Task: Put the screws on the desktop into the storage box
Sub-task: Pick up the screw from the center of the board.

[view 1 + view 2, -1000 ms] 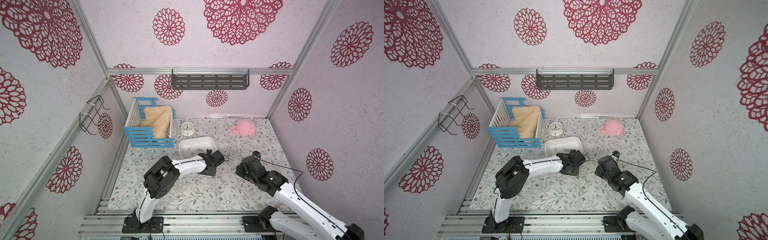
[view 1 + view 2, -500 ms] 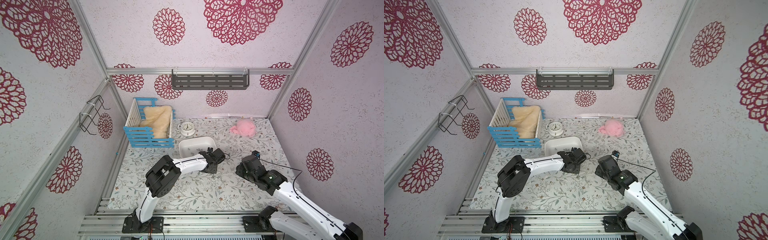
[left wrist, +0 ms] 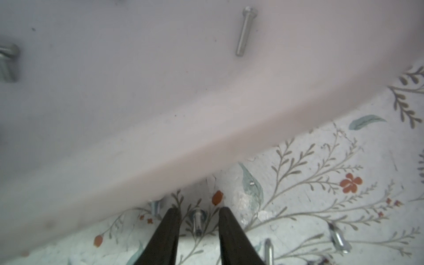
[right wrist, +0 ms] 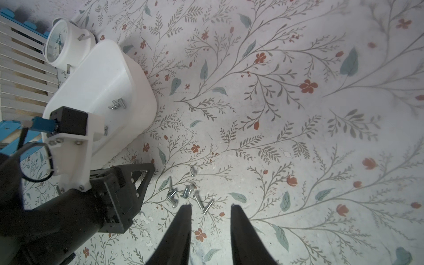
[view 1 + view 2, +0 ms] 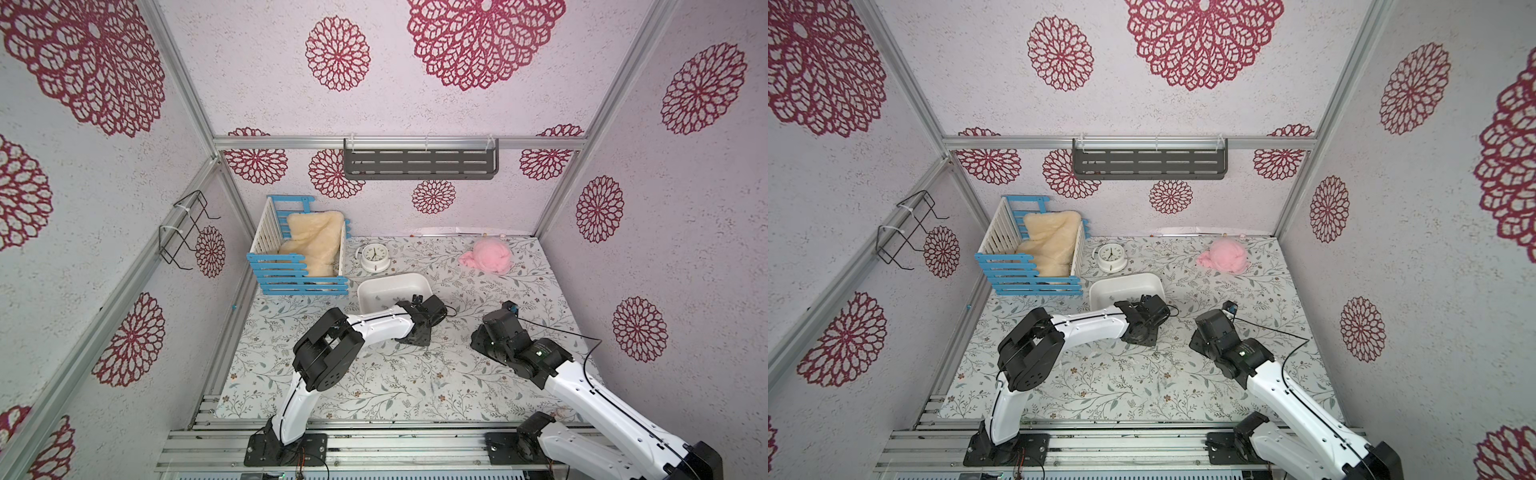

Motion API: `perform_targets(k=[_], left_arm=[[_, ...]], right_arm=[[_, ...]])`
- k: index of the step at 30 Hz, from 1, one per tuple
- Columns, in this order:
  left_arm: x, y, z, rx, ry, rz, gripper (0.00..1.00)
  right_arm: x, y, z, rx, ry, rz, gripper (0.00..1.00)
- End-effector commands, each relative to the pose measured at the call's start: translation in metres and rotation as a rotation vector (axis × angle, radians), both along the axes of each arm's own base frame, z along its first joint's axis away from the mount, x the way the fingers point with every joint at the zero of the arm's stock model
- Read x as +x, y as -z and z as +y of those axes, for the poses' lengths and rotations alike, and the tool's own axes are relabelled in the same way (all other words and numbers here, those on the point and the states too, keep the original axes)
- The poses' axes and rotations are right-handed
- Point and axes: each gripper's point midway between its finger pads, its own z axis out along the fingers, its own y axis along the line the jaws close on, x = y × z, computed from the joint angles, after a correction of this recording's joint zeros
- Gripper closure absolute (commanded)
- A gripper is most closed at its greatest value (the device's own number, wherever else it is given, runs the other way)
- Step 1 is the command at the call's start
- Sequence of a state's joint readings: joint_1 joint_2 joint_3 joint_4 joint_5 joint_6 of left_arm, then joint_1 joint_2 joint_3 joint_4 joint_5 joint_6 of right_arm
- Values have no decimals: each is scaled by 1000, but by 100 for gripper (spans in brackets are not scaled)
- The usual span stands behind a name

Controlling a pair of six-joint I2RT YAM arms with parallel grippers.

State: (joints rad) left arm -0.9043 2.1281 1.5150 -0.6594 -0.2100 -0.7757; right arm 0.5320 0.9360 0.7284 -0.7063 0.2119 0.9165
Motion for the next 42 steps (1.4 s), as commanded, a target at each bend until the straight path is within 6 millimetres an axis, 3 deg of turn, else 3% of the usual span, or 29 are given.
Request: perform_targets(k=[1,21,34,42], left_arm=[[3,5,-1,5,10,17,66],[5,9,-3,21,11,23,74],[3,10,2,46,10,32,87],[-2,0,2,29,23,31,94]], right_arm=[[7,-7,1,1,-6,-33,67],[4,-5,1,11,-12,-34,67],[5,-5,3,20,-16,-32,67],[4,-4,4,23,-19,-29,67]])
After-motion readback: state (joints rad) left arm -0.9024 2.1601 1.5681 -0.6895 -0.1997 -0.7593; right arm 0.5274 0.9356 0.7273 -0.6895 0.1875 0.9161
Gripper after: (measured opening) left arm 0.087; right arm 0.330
